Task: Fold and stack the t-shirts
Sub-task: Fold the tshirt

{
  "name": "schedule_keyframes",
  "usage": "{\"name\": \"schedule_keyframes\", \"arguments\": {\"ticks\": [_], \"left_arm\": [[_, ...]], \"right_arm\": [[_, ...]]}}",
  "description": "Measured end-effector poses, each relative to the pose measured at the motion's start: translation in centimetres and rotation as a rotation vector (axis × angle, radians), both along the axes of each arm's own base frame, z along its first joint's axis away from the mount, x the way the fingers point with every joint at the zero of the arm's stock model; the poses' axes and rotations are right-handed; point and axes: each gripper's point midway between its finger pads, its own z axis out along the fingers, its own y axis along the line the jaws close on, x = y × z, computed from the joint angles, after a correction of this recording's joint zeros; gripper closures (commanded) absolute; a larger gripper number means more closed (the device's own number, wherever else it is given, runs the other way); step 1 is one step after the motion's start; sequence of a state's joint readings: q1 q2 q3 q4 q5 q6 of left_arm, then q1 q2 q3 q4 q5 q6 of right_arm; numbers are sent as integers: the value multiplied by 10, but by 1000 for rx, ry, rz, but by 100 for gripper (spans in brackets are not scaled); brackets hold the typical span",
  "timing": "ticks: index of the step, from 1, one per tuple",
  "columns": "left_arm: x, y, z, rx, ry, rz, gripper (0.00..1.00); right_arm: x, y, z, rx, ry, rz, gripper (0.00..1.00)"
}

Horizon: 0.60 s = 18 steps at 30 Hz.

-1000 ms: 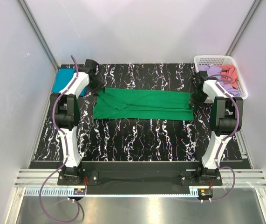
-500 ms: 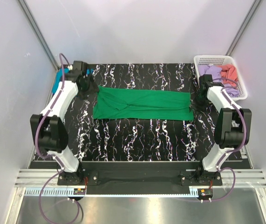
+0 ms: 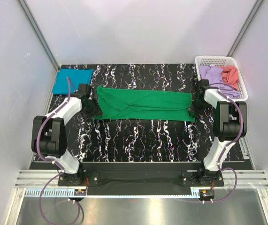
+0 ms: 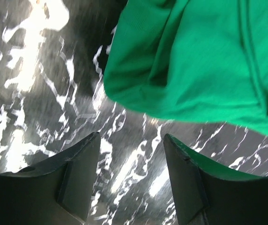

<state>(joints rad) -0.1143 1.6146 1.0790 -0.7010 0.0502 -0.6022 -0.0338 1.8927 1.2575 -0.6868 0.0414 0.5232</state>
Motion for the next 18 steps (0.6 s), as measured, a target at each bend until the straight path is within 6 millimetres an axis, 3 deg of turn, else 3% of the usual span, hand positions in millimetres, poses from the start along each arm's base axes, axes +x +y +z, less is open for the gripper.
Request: {"name": "schedule_keyframes", "arguments": {"ticks": [5,10,14,18], "left_arm": [[8,10,-18,46,38,62,41],[6,39,-28,160,134,158,41],[10,55,-13,215,138,198,39],[39,60,30,238,49,204,37]], "right_arm": [[-2,-2,-1,-17,-7,5,69],[-12,-5,1,-42,-13,17,67],[-20,-6,5,-50,10,18,65],[-30,-1,20,-45,17,28,63]]}}
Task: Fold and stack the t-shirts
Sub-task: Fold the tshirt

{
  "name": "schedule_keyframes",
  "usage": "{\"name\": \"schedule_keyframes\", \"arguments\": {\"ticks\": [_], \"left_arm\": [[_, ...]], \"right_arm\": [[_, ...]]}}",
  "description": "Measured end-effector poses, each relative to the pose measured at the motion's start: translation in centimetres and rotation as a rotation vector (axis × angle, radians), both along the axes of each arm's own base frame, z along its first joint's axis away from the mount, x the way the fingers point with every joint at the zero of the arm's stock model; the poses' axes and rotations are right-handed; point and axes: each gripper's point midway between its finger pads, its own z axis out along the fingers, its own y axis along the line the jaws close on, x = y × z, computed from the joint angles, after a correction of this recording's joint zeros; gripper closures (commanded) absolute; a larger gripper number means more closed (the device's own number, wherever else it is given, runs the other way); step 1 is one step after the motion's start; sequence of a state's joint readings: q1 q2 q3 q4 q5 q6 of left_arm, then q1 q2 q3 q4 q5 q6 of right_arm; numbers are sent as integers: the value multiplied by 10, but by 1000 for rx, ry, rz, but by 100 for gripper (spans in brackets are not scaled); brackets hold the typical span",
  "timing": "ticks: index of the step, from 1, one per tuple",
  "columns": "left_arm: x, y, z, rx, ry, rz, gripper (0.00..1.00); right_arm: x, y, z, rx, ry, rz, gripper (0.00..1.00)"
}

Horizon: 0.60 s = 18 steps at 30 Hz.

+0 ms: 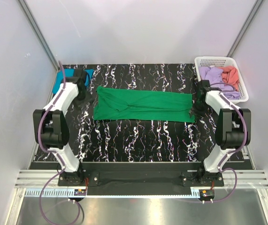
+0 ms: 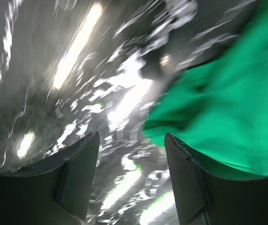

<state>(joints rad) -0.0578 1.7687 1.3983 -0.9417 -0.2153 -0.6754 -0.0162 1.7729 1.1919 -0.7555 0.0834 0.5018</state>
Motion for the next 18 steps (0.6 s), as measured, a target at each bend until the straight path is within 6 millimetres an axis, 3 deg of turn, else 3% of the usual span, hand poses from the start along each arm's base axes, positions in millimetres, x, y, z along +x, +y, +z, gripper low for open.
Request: {"name": "schedule_keyframes", "arguments": {"ticks": [4,7,9,13,18], "left_arm": [[33,-26,51,-50,-179,-69,42],[40,-65,68,-188,-280,-106,47],[36,-90,57,-278,-287,-112,50],[25,-127,14,-383,-198,-105,52],[33,-163,-15,-448,-163,-112,53]], "right_arm": [[2,16,31,18,-55,41,63],[3,27,51,40,-107,67,63],[2,30,61,52,-129,75,63],[4,32,73,61,-145,86,63],[11,35,85,73,-174,110,63]]}}
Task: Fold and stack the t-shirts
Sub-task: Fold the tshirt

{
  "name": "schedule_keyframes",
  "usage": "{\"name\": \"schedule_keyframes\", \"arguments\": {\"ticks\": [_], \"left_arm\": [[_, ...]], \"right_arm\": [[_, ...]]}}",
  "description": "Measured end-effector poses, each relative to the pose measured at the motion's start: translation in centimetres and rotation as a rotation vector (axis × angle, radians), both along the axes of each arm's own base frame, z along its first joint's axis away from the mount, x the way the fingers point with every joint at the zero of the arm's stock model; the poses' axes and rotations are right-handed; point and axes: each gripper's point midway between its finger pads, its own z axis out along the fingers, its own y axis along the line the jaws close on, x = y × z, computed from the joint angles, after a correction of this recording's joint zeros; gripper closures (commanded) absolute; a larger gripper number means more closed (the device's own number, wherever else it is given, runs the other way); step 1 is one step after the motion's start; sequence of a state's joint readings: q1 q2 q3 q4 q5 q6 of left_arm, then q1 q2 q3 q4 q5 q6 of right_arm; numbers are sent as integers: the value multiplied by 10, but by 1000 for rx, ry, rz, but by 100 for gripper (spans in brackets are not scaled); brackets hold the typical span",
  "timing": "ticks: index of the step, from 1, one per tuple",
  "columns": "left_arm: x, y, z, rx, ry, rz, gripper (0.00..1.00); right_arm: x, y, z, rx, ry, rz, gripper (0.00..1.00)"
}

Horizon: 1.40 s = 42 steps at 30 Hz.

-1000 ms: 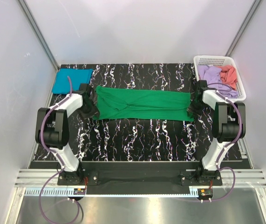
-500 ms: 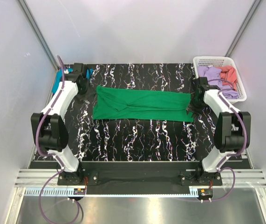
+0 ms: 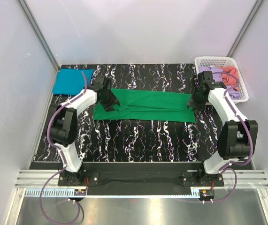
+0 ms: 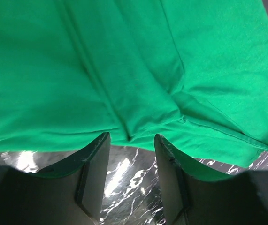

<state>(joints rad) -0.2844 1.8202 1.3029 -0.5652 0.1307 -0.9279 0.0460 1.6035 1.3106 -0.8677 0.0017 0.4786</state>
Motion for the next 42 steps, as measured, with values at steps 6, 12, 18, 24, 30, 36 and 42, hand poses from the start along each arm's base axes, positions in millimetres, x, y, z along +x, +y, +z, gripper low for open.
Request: {"name": "schedule_keyframes", "arguments": {"ticks": [6,12,18,24,30,36,42], "left_arm": [[10,-14,-9,-4,25,13,54],[8,-13,-13,15,45,34,60],[3,-12,-22,55,90,42,61],[0,-11,-31,70,121,51,81],[10,-13,-22,69,97,52,100],[23,-16,-4,64,57,51,100],[48,-19,8,92,16,37,98]], "right_arm": [[0,3,1,14,0,20,64],[0,3,2,14,-2,25,64],[2,3,4,13,-9,27,64],[3,3,7,11,-13,27,64],[3,2,8,7,-13,32,64],[2,2,8,6,-11,35,64],[5,2,13,6,-22,35,64]]}}
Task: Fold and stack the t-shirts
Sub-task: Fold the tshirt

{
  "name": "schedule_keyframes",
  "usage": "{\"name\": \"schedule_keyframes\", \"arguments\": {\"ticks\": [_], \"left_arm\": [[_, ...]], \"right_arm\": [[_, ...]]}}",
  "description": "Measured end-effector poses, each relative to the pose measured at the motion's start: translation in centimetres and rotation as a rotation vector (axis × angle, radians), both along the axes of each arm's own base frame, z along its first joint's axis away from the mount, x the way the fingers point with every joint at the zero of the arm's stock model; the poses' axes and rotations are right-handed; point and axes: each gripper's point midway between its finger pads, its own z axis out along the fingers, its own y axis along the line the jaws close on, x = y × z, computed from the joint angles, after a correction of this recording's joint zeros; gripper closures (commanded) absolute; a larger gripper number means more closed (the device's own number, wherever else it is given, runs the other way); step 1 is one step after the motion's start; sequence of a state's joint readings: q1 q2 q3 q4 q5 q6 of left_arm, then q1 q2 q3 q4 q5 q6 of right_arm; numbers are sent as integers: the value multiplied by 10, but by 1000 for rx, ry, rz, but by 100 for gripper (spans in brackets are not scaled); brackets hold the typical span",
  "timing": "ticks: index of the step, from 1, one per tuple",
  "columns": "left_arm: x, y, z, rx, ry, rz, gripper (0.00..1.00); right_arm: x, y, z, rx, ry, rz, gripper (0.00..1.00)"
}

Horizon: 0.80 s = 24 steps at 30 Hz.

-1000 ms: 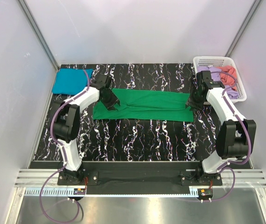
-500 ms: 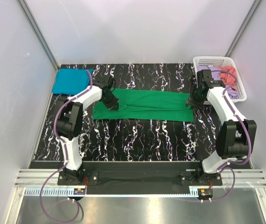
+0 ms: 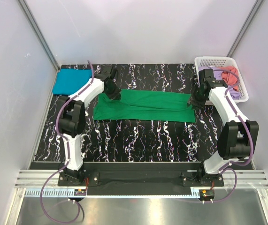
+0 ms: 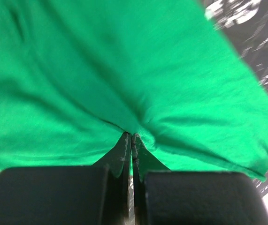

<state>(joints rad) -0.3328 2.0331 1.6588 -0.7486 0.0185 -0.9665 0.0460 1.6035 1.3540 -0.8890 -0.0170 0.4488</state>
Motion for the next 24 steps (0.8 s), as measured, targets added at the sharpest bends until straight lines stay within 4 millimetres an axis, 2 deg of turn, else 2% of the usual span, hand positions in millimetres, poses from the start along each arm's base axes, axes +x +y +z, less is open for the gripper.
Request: {"name": "schedule_keyframes", "arguments": {"ticks": [4,5,6,8,9,10,12,15,19,21,24], "left_arm": [[24,-6,6,3,-75,-44,87],[31,-9,5,5,-88,-57,79],[40,-11,5,8,-108,-72,78],[55,-15,2,15,-125,-90,75],[62,-17,-1,22,-136,-102,68],[68,-17,-5,31,-142,-113,66],[71,-14,-12,51,-136,-132,63],[69,-4,-12,104,-128,-166,51],[63,17,11,182,-161,-198,48],[49,31,30,218,-172,-197,48],[6,58,51,258,-167,-189,48]], "right_arm": [[3,0,4,1,-13,0,64],[4,0,5,1,-16,0,64],[5,0,6,1,-19,0,64],[5,0,8,1,-20,0,64],[6,0,9,1,-21,0,64],[6,0,10,-1,-22,-1,64],[6,-1,12,-6,-21,-3,64],[7,-2,16,-12,-27,-6,64],[10,-3,22,-14,-40,-8,64],[11,-2,20,-10,-35,-8,63],[12,2,11,9,-17,-12,63]]}}
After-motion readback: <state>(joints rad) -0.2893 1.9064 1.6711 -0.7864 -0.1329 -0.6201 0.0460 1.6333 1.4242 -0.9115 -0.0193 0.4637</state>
